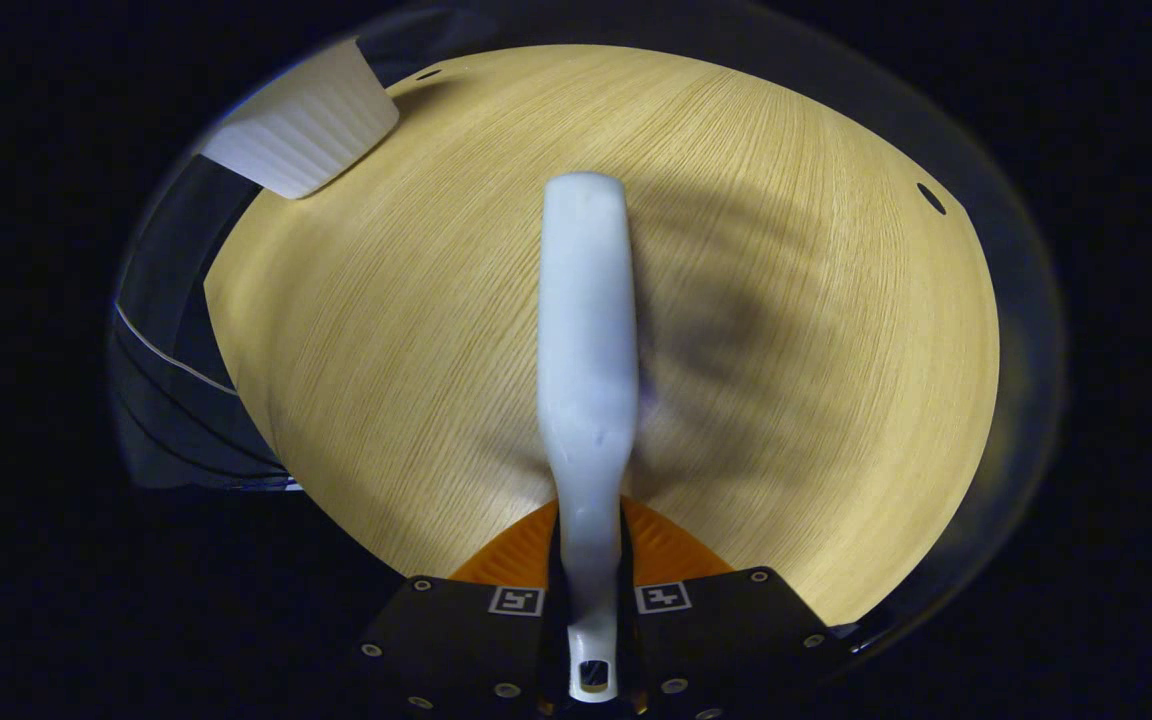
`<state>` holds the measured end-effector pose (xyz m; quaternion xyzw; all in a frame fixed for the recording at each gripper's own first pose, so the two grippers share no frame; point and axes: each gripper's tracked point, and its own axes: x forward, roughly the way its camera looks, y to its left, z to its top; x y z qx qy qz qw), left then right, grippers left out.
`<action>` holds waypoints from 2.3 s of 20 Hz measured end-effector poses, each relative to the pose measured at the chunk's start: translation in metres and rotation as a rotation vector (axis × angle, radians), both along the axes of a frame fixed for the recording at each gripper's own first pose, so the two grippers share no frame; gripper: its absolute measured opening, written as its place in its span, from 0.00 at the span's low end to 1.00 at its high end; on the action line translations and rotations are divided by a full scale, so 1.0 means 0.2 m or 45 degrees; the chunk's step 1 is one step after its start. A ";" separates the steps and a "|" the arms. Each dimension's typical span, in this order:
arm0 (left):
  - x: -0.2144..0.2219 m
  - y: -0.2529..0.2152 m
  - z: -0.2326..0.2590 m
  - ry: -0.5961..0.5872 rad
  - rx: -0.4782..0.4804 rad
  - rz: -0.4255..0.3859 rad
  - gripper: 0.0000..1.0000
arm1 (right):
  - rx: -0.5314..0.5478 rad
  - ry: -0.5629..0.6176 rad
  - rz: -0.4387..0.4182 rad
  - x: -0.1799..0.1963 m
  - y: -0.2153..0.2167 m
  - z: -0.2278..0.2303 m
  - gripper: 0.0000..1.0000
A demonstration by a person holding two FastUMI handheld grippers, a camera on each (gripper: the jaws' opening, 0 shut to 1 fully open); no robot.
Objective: Pick up the small broom and dustpan from the desktop, sweep the trash into the dustpan with the broom, and then empty the trash into the garbage bin.
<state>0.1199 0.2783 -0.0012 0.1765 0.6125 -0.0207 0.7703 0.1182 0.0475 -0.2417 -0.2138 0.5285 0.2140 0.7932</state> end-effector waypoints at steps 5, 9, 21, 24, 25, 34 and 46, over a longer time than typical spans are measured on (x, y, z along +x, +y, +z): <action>0.03 0.04 0.05 0.015 0.304 -0.162 0.29 | 0.020 0.006 -0.021 0.02 0.00 0.01 0.18; 0.04 0.04 0.03 0.073 0.383 -0.295 0.30 | 0.036 0.009 -0.033 0.04 0.00 0.02 0.18; 0.16 0.14 0.18 0.143 0.812 -0.575 0.29 | 0.061 0.009 -0.056 0.06 0.01 0.03 0.18; 0.15 0.12 0.13 0.145 0.716 -0.532 0.29 | 0.065 0.009 -0.067 0.06 0.01 0.03 0.18; 0.12 0.07 0.07 0.149 0.597 -0.465 0.29 | 0.069 0.009 -0.072 0.07 0.01 0.03 0.18; 0.13 -0.20 -0.04 -0.173 0.191 -0.249 0.29 | 0.112 0.011 -0.147 0.06 0.02 0.03 0.18; 0.01 -1.08 -0.14 -0.197 -0.334 -0.419 0.30 | 0.221 -0.019 -0.219 0.07 0.05 0.07 0.18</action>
